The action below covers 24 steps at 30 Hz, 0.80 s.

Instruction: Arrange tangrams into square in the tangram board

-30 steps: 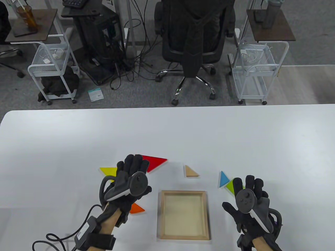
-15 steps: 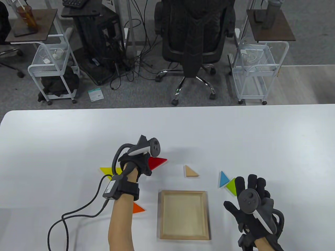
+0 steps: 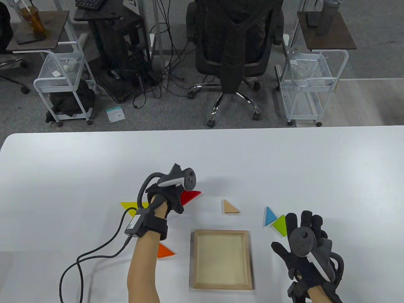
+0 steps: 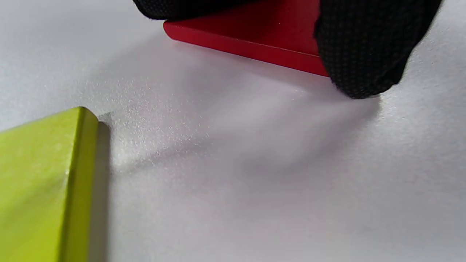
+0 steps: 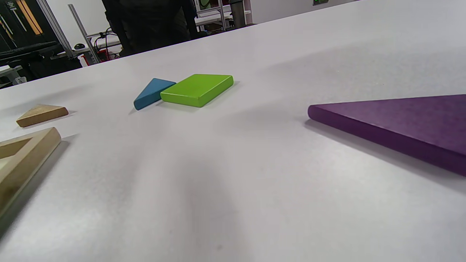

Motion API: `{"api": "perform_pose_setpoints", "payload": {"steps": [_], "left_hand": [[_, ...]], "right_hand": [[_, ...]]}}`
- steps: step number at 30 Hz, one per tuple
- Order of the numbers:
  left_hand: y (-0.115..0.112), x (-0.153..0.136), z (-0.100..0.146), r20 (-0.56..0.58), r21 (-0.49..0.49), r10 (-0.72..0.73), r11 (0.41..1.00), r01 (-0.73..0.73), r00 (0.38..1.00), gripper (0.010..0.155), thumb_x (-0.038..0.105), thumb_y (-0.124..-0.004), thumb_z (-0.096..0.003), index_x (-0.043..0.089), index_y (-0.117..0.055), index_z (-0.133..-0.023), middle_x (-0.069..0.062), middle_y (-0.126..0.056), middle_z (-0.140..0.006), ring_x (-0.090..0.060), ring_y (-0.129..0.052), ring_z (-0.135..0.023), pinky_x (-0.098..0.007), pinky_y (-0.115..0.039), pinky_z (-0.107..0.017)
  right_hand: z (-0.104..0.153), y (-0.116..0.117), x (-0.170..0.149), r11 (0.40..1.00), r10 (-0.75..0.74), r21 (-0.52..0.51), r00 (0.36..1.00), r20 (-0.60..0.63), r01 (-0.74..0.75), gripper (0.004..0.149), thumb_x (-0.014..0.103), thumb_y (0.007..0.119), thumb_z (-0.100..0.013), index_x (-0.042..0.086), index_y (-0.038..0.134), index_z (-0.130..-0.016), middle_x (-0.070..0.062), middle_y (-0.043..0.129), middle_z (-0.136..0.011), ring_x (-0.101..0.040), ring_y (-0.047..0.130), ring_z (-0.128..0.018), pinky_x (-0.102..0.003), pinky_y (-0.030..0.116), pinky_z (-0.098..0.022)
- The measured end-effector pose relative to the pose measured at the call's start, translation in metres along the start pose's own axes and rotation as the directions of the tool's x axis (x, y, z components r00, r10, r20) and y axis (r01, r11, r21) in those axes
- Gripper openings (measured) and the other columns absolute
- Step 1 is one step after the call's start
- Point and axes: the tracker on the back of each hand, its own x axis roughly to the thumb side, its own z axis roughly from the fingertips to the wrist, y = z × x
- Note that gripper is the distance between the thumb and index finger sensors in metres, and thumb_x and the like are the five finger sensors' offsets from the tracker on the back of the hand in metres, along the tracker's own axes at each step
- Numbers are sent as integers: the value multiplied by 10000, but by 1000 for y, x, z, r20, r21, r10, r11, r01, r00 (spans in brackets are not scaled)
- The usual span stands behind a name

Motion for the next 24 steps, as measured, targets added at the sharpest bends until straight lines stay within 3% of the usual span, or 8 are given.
{"api": "perform_pose_setpoints", "payload": {"steps": [17,24], "left_hand": [[-6,18,10,19,69,-151,986,149,988,969,620,-790,-392,7,-454,-1062,-218,-609,-1025,-447,-783,-850,-579,-767,-694],[2,31,38,89,142,-125,983,112,988,977,623,-781,-389,-6,-457,-1063,-233,-612,-1021,-457,-787,-840,-581,-775,-685]], "right_hand": [[1,1,3,1000,7,0,1000,17,-7,897,703,552,-293,500,-1,-970,137,-246,-994,-171,-258,-951,-466,75,-832],[2,-1,3,1000,-9,-12,1000,29,10,893,701,554,-298,499,2,-971,139,-245,-995,-170,-258,-952,-467,75,-833]]}}
